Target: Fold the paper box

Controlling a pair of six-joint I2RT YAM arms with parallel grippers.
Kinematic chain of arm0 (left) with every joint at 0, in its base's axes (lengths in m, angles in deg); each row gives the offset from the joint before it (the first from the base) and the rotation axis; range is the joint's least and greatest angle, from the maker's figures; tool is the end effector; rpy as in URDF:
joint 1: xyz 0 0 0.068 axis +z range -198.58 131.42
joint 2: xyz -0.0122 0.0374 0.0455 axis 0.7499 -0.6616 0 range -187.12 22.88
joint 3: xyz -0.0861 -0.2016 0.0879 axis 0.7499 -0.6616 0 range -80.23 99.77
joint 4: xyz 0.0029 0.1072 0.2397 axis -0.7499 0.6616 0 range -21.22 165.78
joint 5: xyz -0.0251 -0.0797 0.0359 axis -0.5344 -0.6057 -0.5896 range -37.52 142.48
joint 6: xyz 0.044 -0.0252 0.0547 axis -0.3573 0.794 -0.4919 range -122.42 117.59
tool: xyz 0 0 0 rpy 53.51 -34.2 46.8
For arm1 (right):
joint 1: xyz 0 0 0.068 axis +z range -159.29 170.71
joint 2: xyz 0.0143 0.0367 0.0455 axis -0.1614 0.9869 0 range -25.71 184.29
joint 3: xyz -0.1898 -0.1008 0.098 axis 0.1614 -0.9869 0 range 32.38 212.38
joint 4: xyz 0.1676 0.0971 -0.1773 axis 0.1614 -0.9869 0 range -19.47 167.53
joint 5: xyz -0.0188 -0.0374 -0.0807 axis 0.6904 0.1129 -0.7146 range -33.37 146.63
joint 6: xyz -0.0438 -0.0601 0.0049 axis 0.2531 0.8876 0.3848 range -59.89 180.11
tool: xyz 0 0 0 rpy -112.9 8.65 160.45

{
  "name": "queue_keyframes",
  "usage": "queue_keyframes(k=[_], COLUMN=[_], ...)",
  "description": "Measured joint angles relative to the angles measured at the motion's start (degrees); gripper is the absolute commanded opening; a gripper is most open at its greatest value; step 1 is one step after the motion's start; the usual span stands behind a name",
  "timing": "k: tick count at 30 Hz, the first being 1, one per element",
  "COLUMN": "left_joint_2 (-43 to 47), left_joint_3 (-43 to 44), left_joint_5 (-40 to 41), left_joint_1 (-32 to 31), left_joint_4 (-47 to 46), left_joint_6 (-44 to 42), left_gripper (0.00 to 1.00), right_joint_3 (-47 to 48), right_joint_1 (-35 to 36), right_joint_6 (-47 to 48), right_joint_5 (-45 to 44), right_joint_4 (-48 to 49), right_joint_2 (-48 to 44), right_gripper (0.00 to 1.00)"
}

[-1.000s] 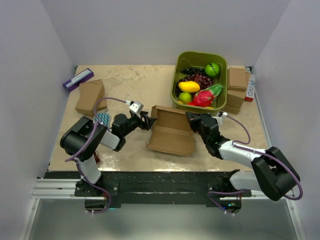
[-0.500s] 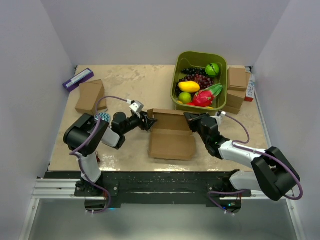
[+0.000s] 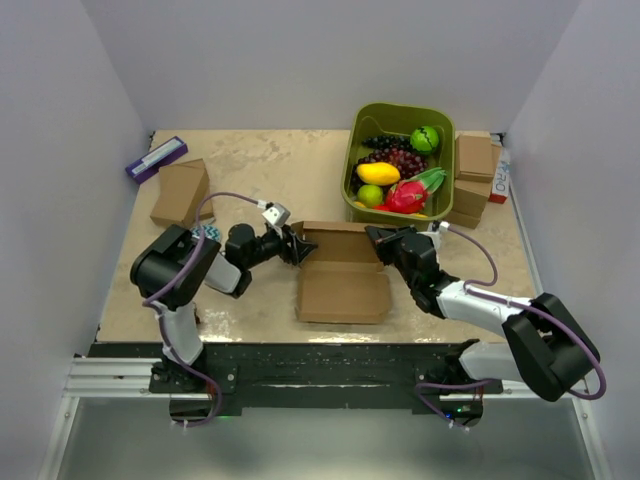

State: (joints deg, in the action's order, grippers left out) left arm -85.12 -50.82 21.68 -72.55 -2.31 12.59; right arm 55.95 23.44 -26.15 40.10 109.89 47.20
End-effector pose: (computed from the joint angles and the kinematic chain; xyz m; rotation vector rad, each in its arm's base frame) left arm 0.2831 -0.1610 0.0822 0.5514 1.6905 -0.9546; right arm 0.2517 0.1405 0.1426 1.1001 1.7003 1.1358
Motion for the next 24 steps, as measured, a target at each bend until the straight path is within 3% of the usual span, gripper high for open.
queue_keyframes(k=[9,18,20,24], left_joint_2=[15.56,24.79,24.94,22.95], left_joint_3=[-8.66,-19.76,-19.89,-18.73], left_joint_5=[3.10,4.48,4.61,3.15], left_joint_1=[1.90,9.94,10.56,10.78], left_joint_4=[0.96,-1.95,-1.57,-1.53], left_joint_6=[2.69,8.13,8.39,7.98], left_gripper=[0.79,0.70,0.62,0.58], right_joint_3=[0.17,0.17,0.17,0.17], right_joint_1=[0.00,0.00,0.00,0.00], right_joint_6=[0.31,0.37,0.37,0.37], right_joint_5=[-0.07,-0.02,-0.02,0.02], right_joint_4=[-1.49,-2.10,-2.08,-2.05], right_joint_2=[-0.85,-1.46,-1.46,-1.46], right_gripper=[0.00,0.00,0.00,0.00])
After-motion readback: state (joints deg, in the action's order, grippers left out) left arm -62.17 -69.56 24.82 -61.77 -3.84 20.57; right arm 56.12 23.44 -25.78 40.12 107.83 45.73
